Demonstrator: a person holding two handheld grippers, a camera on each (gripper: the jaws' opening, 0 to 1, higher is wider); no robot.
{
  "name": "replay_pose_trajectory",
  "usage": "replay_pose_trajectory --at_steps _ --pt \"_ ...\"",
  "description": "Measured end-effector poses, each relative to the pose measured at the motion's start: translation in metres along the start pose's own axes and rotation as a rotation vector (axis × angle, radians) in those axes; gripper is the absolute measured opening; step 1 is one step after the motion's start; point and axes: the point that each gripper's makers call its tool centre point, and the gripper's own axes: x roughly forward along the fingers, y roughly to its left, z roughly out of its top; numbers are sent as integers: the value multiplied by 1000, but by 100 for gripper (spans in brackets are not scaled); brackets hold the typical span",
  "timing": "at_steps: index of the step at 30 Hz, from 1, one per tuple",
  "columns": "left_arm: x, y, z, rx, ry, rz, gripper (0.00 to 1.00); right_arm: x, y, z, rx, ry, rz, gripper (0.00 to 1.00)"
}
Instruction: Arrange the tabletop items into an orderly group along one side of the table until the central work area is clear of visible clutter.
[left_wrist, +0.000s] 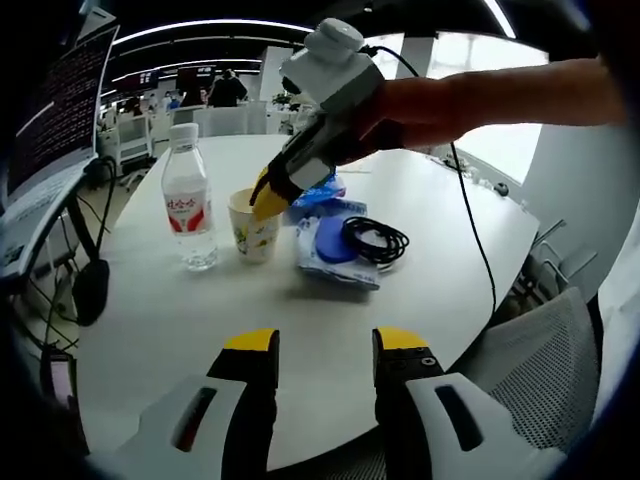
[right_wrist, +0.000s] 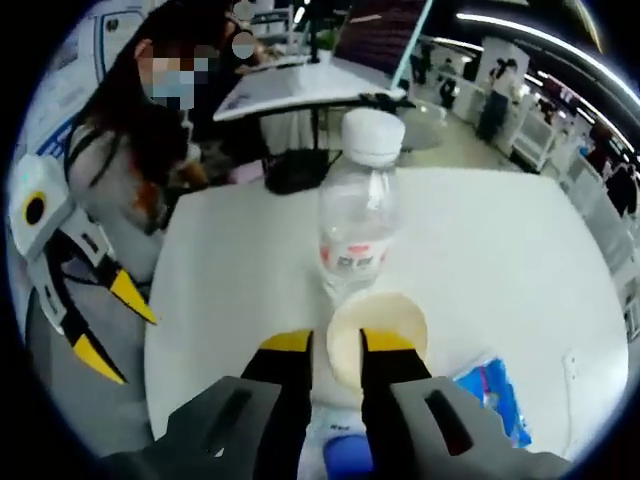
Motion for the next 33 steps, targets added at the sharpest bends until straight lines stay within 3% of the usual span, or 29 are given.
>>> replay_pose_trajectory --at_steps 5,11,24,33 --pt "0 1 0 -3 3 5 36 -18 -8 -1 100 -72 -21 17" --pt "1 2 0 -10 6 11 36 -38 -15 -16 155 -102 -52 18" --pt "6 1 4 -27 9 17 36 -79 -26 -70 301 -139 -130 20" --pt "13 0 12 -1 17 8 36 -104 -15 -121 384 -138 -170 22"
